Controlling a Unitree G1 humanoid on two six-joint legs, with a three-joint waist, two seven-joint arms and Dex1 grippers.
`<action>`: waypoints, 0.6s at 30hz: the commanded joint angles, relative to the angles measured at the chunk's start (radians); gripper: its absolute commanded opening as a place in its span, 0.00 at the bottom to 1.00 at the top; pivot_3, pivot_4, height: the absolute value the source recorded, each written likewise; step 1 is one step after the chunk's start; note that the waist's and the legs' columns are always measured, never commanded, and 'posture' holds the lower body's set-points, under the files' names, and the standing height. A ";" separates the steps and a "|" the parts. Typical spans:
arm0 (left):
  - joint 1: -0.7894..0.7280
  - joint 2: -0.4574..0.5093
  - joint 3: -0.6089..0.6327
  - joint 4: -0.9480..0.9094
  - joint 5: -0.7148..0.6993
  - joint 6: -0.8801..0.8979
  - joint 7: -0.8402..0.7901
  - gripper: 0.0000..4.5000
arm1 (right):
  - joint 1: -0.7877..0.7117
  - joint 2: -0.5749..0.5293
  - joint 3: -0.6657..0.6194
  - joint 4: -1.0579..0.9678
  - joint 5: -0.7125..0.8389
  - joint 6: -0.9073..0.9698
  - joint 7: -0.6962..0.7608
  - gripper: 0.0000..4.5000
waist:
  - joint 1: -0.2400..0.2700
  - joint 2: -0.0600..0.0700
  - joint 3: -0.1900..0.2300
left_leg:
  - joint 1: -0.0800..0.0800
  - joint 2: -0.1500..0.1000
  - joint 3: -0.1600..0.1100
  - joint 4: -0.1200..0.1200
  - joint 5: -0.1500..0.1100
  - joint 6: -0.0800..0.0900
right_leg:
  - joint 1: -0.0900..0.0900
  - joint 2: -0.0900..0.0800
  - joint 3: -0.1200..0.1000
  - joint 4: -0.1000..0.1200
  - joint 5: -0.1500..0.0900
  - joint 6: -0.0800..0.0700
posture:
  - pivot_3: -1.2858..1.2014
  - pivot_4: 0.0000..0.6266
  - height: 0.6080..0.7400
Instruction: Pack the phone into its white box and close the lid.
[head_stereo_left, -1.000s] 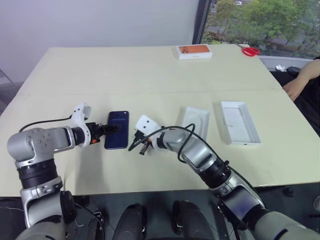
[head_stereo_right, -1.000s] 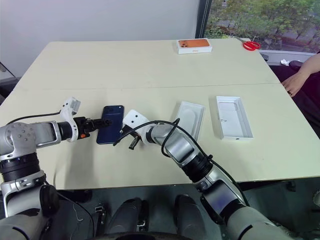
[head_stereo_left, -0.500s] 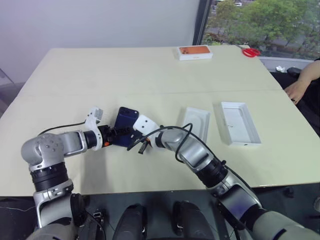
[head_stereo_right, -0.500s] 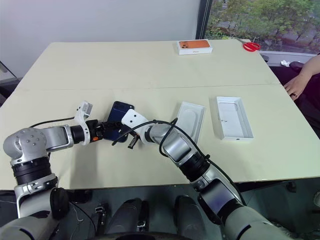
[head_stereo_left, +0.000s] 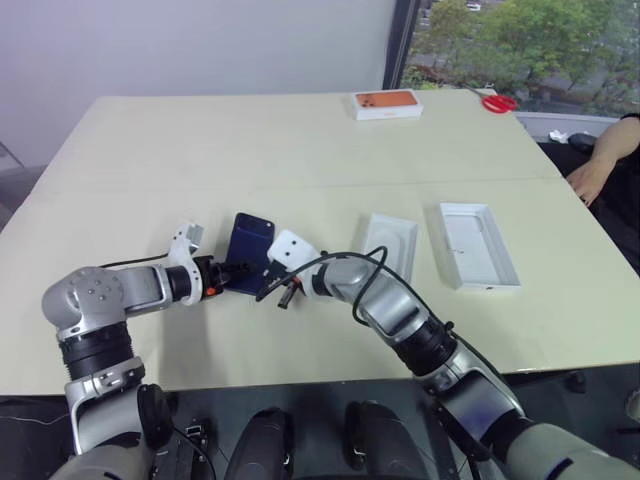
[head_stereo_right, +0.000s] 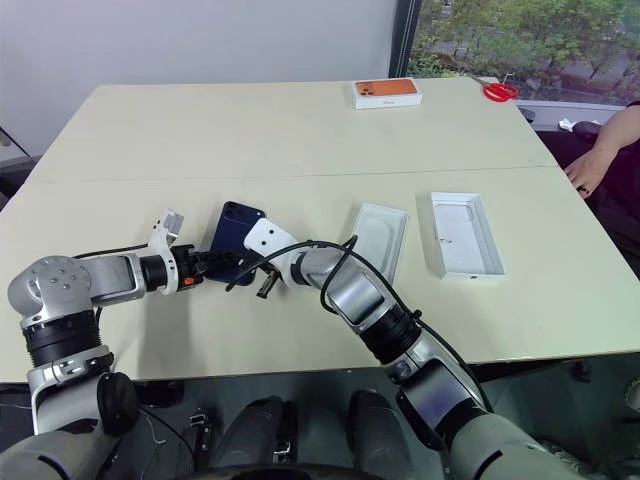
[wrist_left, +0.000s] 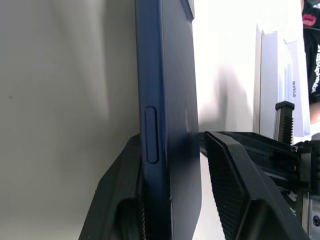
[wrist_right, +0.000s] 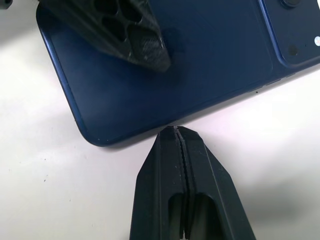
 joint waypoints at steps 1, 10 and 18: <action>-0.017 0.017 0.024 -0.005 -0.020 0.008 0.000 0.38 | 0.001 -0.006 -0.020 -0.049 -0.010 -0.002 -0.001 0.00 | 0.000 0.000 0.000 | 0.000 0.000 0.000 0.000 0.000 0.000 | 0.000 0.000 0.000 0.000 0.000 0.000 | 0.52 0.24 1.00; -0.030 0.017 0.034 -0.019 -0.068 0.008 -0.004 0.00 | -0.002 -0.125 -0.073 -0.328 0.016 0.139 0.046 0.00 | 0.000 0.000 0.000 | -0.002 0.000 0.000 -0.001 0.000 0.000 | -0.002 -0.001 0.000 0.000 0.000 0.000 | 0.52 0.24 1.00; -0.123 -0.125 -0.084 -0.095 -0.156 0.008 0.030 0.00 | 0.101 -0.409 -0.264 -0.637 0.110 0.284 0.146 0.00 | 0.027 -0.001 0.001 | -0.011 -0.001 -0.002 0.002 0.000 0.000 | -0.008 -0.002 -0.002 -0.001 0.000 0.000 | 0.52 0.24 1.00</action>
